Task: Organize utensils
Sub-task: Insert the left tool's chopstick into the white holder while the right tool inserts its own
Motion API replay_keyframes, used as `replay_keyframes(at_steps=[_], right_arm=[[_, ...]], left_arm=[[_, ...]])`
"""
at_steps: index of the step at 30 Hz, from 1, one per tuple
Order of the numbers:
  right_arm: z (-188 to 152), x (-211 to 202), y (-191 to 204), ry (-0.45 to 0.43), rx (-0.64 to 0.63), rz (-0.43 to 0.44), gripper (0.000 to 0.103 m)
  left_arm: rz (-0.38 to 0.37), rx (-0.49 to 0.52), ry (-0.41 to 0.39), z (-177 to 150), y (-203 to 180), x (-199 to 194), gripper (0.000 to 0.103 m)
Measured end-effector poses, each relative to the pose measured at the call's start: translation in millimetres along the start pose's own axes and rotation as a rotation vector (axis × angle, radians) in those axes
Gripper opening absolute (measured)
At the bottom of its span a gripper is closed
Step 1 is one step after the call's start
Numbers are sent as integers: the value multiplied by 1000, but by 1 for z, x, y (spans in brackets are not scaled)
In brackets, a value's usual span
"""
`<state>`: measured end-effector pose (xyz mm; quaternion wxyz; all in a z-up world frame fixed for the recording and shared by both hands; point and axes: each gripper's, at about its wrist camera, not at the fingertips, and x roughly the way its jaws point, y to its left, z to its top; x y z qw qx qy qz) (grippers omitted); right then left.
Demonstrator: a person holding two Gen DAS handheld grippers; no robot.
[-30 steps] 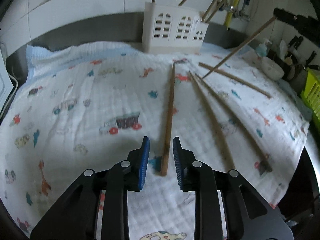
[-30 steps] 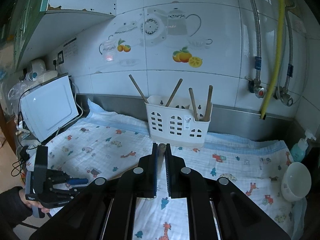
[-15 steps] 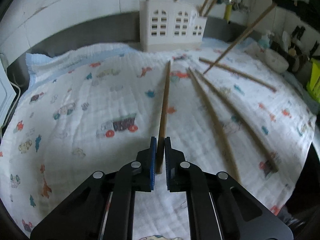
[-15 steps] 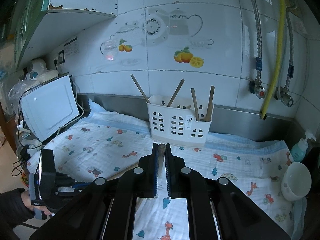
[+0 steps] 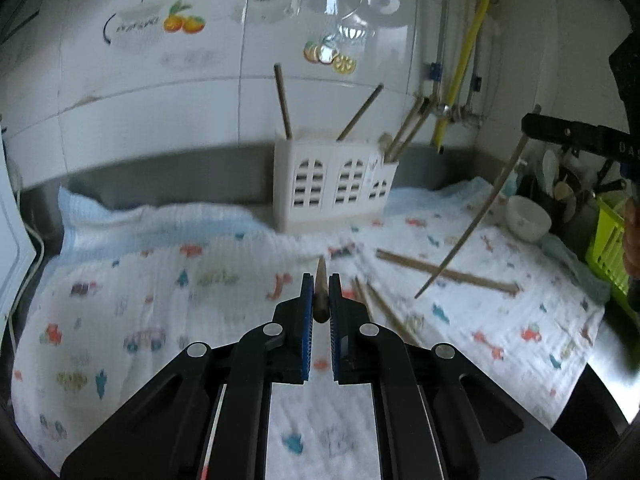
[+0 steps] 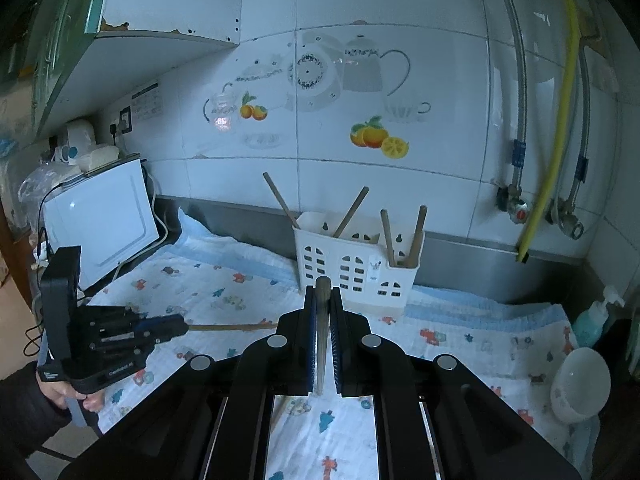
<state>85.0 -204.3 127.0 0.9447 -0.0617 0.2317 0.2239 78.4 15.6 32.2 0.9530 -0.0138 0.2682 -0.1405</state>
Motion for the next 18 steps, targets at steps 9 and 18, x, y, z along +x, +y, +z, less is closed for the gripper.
replay_keyframes(at_steps=[9, 18], right_arm=[[29, -1, -20, -25, -3, -43, 7], [60, -1, -52, -60, 57, -67, 7]], left_arm=[[-11, 3, -29, 25, 3, 18, 6], [-24, -14, -60, 44, 1, 35, 6]])
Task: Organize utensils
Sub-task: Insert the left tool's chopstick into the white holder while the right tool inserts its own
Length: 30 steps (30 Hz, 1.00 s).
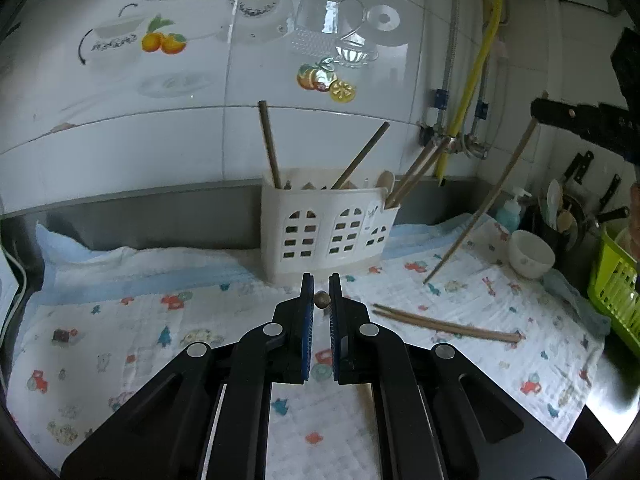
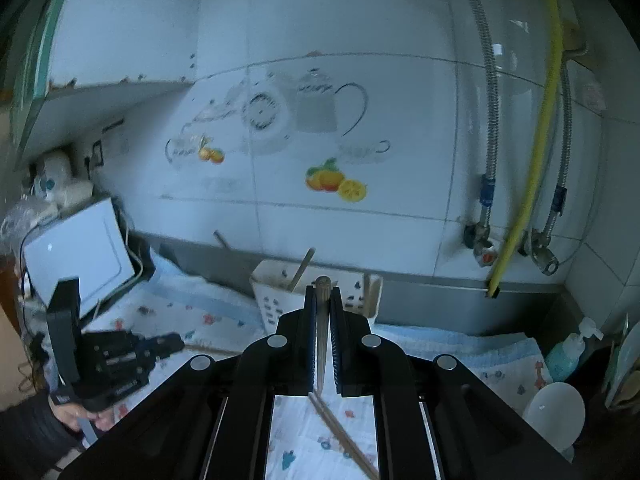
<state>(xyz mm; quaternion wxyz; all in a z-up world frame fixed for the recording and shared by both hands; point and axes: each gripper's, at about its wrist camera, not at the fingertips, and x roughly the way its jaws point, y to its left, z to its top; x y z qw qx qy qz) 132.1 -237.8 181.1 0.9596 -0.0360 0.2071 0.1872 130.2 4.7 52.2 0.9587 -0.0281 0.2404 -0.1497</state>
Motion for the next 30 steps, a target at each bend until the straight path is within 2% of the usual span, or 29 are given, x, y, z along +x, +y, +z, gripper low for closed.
replay_keyframes(at_steps=[3, 11, 21, 30], right_arm=[[14, 2, -9, -21, 30, -2, 7], [47, 15, -18, -67, 12, -62, 7], [69, 52, -23, -97, 6, -94, 7], [77, 51, -9, -105, -22, -50, 7]], left_arm=[[-4, 10, -2, 5, -4, 6, 6], [-10, -6, 19, 13, -3, 28, 6], [-9, -6, -1, 32, 1, 25, 5], [-4, 20, -35, 53, 9, 9, 5]])
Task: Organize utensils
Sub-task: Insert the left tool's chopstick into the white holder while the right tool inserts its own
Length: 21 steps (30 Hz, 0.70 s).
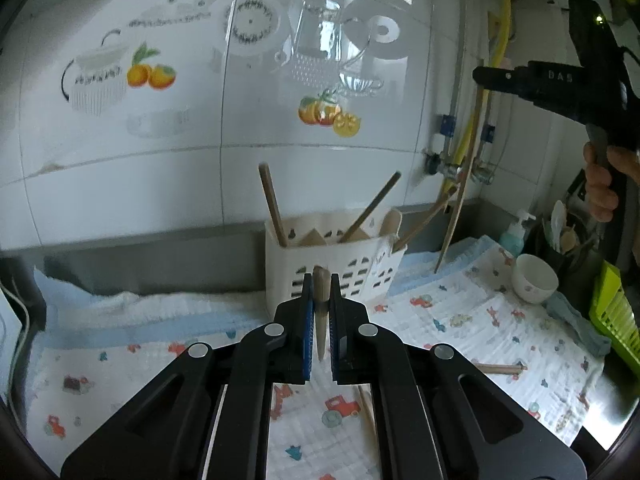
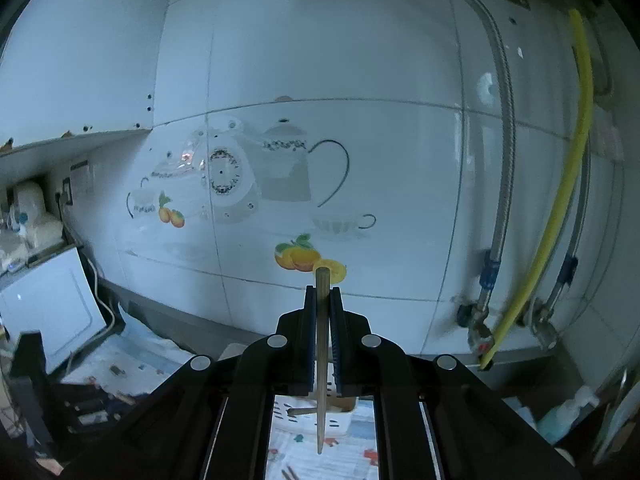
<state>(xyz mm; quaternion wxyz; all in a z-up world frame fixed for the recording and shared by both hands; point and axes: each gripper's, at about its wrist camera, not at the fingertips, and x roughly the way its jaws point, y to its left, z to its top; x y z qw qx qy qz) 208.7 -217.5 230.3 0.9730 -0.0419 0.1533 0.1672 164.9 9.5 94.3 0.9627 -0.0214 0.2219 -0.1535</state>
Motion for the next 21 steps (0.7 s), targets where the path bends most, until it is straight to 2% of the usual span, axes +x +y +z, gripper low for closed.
replay_keyframes(at_steps=[4, 10, 14, 21], right_arm=[[12, -9, 5, -31, -4, 19, 7], [34, -10, 13, -83, -75, -45, 7], [40, 4, 9, -91, -85, -69, 7], [28, 40, -4, -64, -49, -41, 7]], left_arm=[[10, 23, -26, 16, -1, -7, 5], [6, 38, -84, 54, -2, -20, 5], [7, 64, -143, 89, -8, -25, 5], [19, 82, -253, 139, -18, -25, 5]])
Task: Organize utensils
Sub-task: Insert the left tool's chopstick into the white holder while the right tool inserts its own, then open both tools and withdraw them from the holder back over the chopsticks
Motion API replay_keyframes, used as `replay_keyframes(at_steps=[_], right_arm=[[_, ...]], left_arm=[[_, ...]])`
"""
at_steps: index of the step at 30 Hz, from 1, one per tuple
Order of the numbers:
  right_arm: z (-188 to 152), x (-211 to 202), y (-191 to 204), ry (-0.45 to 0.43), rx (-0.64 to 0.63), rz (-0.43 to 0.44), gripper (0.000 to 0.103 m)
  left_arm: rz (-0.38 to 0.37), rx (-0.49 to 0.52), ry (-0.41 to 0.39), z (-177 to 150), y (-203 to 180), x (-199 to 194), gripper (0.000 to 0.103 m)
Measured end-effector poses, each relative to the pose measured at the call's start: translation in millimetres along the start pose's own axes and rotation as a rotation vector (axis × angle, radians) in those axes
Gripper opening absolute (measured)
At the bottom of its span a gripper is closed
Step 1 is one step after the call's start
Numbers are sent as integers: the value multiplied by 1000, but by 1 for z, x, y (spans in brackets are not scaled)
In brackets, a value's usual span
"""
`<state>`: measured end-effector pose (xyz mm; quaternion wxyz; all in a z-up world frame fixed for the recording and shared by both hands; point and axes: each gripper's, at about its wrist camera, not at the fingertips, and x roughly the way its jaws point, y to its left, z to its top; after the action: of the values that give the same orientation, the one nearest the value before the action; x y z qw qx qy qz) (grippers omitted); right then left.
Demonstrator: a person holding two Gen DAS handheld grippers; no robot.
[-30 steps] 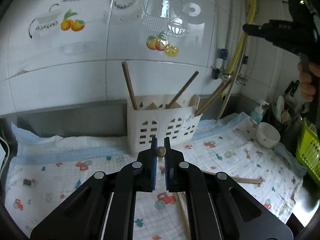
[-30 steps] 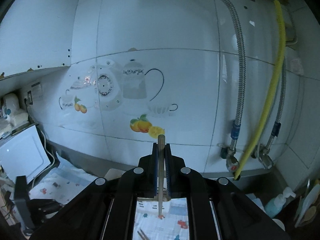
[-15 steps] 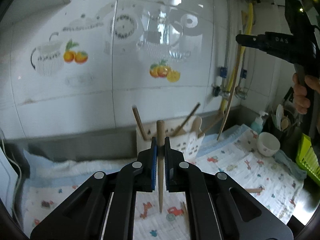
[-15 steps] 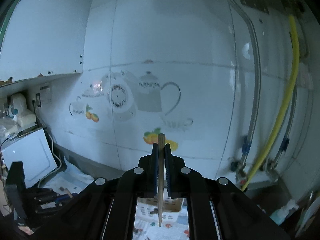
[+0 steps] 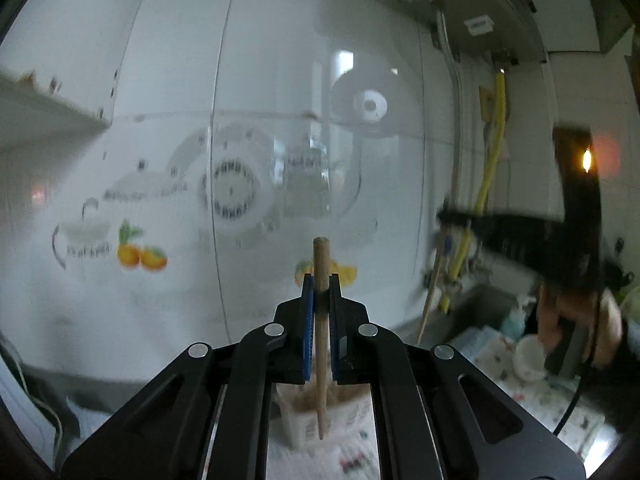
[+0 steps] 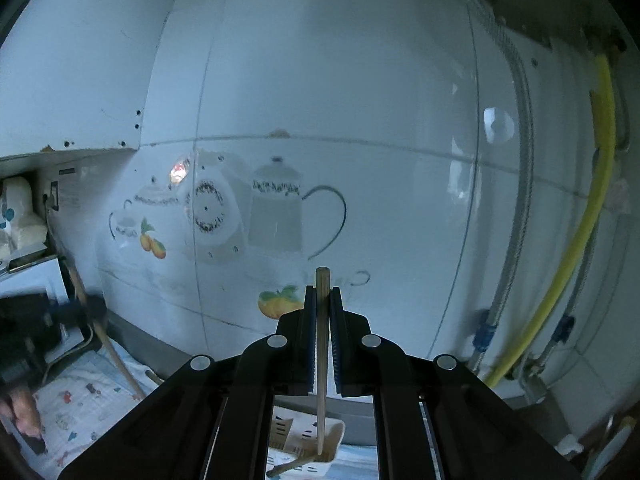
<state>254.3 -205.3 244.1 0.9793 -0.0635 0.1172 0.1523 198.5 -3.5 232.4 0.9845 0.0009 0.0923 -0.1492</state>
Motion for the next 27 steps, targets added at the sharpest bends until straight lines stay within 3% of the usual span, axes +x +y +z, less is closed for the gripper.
replay_keyframes(at_steps=[7, 21, 23, 25, 27], right_arm=[[-26, 25, -8, 45, 19, 18, 7], [-72, 33, -21, 140, 64, 42, 9], [-72, 23, -23, 133, 76, 43, 10], [-72, 7, -25, 125, 90, 53, 15], [-73, -9, -26, 116, 95, 57, 17]], left_arm=[[27, -4, -28, 10, -4, 33, 5], [39, -29, 140, -41, 3, 85, 8], [41, -24, 133, -39, 2, 80, 10], [40, -19, 115, -35, 0, 68, 24], [48, -15, 97, -31, -2, 53, 32]])
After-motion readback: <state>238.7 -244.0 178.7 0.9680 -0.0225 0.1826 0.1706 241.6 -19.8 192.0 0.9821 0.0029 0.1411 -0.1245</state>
